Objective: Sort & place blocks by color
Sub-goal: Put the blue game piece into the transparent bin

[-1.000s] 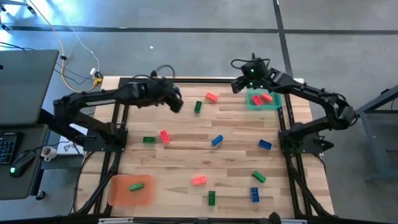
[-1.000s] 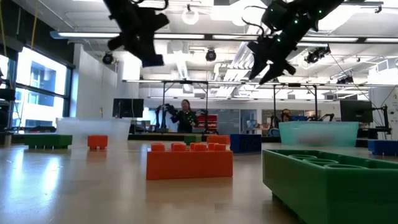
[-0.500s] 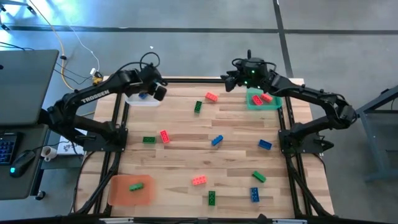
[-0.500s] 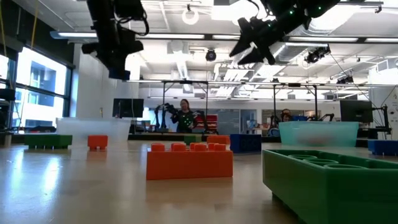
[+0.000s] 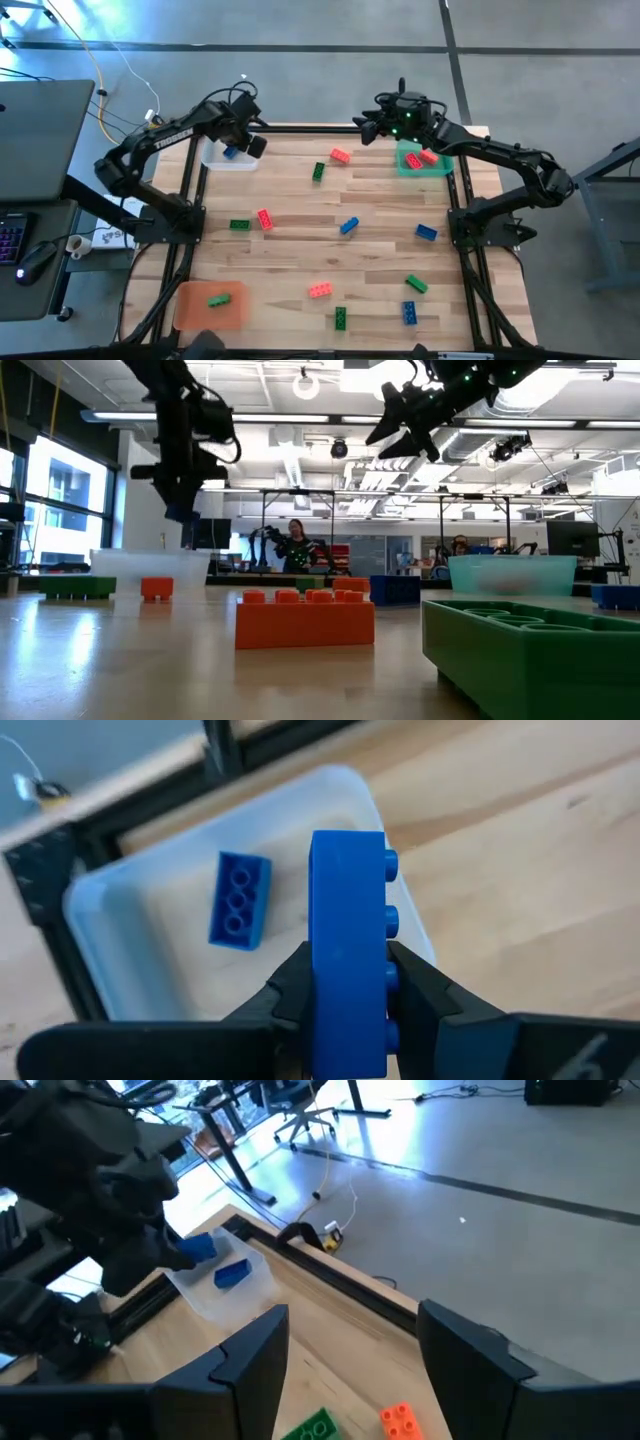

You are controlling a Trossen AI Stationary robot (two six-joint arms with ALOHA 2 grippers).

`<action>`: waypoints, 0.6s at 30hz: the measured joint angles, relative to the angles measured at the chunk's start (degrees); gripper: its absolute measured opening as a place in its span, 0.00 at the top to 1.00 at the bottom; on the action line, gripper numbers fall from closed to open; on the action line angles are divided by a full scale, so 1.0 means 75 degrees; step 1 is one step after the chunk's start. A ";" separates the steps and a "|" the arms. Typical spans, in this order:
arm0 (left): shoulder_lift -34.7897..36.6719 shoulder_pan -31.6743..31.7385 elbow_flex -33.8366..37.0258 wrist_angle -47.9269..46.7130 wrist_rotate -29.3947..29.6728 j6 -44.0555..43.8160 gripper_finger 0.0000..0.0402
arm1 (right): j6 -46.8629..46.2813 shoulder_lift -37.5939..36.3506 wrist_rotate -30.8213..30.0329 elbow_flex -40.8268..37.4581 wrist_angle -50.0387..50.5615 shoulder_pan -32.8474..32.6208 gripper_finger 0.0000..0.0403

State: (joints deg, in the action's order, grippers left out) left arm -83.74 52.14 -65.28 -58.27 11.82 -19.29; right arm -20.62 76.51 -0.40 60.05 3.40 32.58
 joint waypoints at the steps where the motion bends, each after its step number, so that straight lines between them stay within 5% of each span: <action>1: -0.0131 0.0023 0.0000 -0.0045 -0.0086 0.0008 0.85 | 0.0002 0.0000 0.0000 0.0000 0.0066 0.0000 0.48; 18: -0.1617 0.0297 0.0000 -0.0085 -0.0115 0.0736 0.81 | 0.0009 0.0006 -0.0003 0.0000 0.1059 0.0000 0.48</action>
State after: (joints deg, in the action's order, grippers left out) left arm -95.87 54.37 -65.28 -58.91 10.96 -13.77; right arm -20.56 76.55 -0.43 60.05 11.34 32.58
